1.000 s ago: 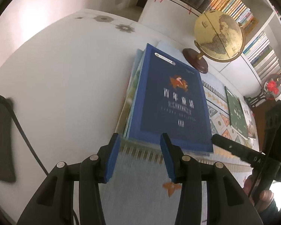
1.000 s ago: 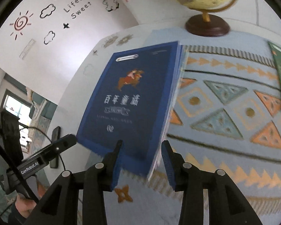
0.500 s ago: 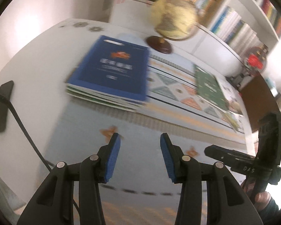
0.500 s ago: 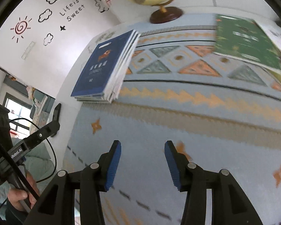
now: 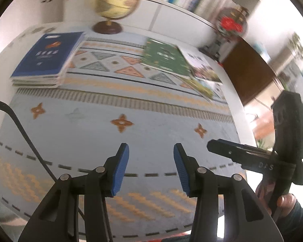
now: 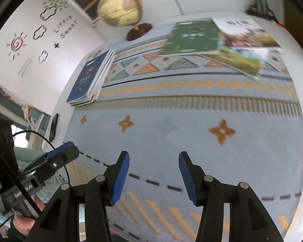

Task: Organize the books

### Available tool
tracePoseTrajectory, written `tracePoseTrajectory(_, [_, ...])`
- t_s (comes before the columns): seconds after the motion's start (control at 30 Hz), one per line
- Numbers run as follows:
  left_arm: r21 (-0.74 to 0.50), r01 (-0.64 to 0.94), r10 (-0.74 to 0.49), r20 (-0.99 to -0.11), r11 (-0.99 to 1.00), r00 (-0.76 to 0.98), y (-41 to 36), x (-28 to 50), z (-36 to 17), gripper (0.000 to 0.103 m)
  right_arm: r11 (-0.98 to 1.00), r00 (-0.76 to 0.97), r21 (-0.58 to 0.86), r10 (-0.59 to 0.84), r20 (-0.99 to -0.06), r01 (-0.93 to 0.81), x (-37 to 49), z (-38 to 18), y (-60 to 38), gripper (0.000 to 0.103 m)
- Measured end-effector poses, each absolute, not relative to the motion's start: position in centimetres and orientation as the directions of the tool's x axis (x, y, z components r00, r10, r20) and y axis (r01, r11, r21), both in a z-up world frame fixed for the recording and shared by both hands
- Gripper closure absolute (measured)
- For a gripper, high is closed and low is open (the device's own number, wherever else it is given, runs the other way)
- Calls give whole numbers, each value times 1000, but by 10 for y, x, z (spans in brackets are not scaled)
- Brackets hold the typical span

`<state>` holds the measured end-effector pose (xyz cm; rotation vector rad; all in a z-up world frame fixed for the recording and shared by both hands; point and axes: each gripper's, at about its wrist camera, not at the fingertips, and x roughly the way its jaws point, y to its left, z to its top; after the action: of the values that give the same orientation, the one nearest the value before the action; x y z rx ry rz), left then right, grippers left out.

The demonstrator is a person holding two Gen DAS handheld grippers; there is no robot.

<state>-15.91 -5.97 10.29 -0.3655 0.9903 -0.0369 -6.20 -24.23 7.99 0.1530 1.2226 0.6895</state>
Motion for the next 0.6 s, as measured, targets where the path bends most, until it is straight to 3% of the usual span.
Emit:
tracePoseTrajectory(0.33, [-324,-73,-240,-816,943,526,-65,-149,100,57,811,173,494,561,-810,-314,-57,74,-255,52])
tracePoseTrajectory(0.53, [-266,-52,-201,-829,963,522,-46,-157,105,56,815,163,505,560,-812,-284,-33,63,-223,52])
tracePoseTrajectory(0.6, [-244,-56,-179,-830,968,528,-36,-158,106,51,819,184,498,557,-810,-287,-23,68,-209,52])
